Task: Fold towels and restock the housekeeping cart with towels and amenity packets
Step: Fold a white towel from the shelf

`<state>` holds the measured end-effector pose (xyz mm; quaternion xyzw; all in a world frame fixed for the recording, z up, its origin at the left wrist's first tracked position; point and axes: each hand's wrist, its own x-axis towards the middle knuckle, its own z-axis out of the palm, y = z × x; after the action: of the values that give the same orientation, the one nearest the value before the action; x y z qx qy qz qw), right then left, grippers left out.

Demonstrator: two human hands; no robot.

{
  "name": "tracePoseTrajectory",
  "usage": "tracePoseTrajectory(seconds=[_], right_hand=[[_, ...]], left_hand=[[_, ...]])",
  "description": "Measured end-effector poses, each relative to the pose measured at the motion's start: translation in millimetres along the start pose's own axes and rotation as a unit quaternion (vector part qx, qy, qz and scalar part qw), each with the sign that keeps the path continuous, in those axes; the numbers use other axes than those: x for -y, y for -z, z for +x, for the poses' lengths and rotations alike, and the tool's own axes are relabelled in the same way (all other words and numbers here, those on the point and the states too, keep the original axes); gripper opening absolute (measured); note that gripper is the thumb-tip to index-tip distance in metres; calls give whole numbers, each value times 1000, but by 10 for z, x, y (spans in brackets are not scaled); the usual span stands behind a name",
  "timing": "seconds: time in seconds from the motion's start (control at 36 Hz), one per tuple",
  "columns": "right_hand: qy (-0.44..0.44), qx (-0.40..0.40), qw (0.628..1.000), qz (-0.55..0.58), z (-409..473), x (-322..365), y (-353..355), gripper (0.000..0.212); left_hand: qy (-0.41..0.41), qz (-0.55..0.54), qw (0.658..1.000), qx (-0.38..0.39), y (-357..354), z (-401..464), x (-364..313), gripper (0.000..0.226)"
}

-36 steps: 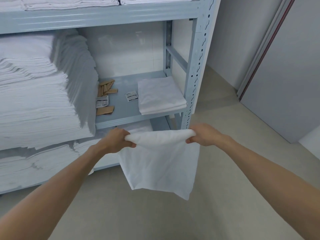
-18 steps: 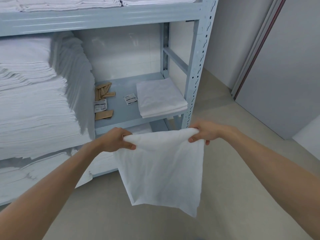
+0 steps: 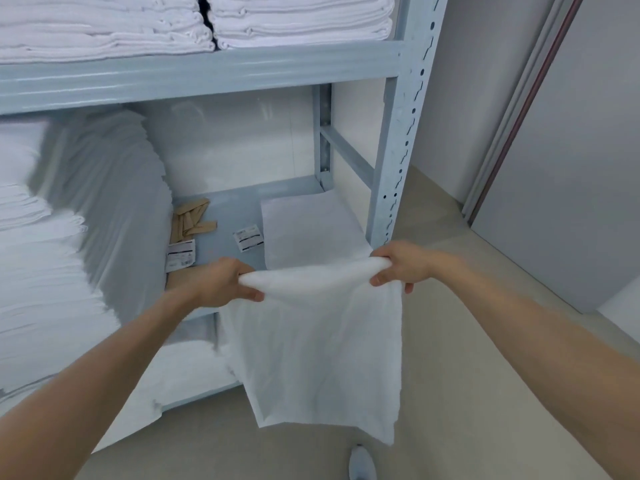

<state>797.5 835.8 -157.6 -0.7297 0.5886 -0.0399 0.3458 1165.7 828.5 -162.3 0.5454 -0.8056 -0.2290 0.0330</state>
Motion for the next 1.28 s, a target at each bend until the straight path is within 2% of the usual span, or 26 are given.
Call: tracePoseTrajectory(seconds=[0.11,0.19,0.28,0.33,0.39,0.47,0.56,0.61,0.67,0.69,0.72,0.75,0.81,0.86,1.03,1.11,1.19,1.28], right_hand=[[46,-114,992,-23,453,288,877,12],[86,-241,967,-22,790,589,1491,14],[131,-387,911,-57,1152,762,1796,18],[160,-466,865,-95,1343,747,1757,25],[187,-505,836,-110,1495,585,1571,41],[212,-531,812,-116,1787,129,1172,62],[166,-497,841,-139,2129,-396,642,69],[111,-431,879,-170,2310,-760,279,70],[35,-307,917,-251,2504,-1203,-191,75],[-7,-236,933,-273,2549,-1368,-380,79],[-40,-197,941,-272,2571,-1473,-545,81],[-55,-193,946,-255,2592,-1521,-668,81],[-63,-221,947,-227,2622,-1501,-777,74],[-62,-242,942,-224,2650,-1437,-730,66],[-84,-209,941,-253,2577,-1334,-671,62],[-86,-206,939,-261,2575,-1267,-591,50],[-88,-201,923,-315,2604,-1174,-417,28],[-90,-196,902,-375,2713,-1056,-221,32]], left_hand=[[37,53,988,-140,780,530,-164,27],[45,82,946,-311,1297,813,-284,23],[4,104,884,-455,1541,1079,-292,25],[-33,112,865,-487,1559,1268,-222,20],[-42,107,879,-463,1436,1438,-117,18],[-41,77,914,-397,996,1724,108,33],[-44,61,942,-327,260,2031,392,51],[-19,57,964,-259,-242,2229,584,61],[4,87,983,-160,-857,2395,850,66],[13,89,989,-114,-1133,2437,946,67],[20,85,993,-83,-1373,2450,1019,67],[21,74,994,-77,-1561,2454,1063,67],[11,44,992,-114,-1786,2461,1124,65],[5,56,989,-139,-1787,2502,1163,64],[23,88,992,-90,-1612,2547,1135,67],[33,107,992,-55,-1493,2595,1089,62],[41,90,993,-65,-1295,2690,1064,44],[49,70,991,-106,-1114,2853,1035,40]])
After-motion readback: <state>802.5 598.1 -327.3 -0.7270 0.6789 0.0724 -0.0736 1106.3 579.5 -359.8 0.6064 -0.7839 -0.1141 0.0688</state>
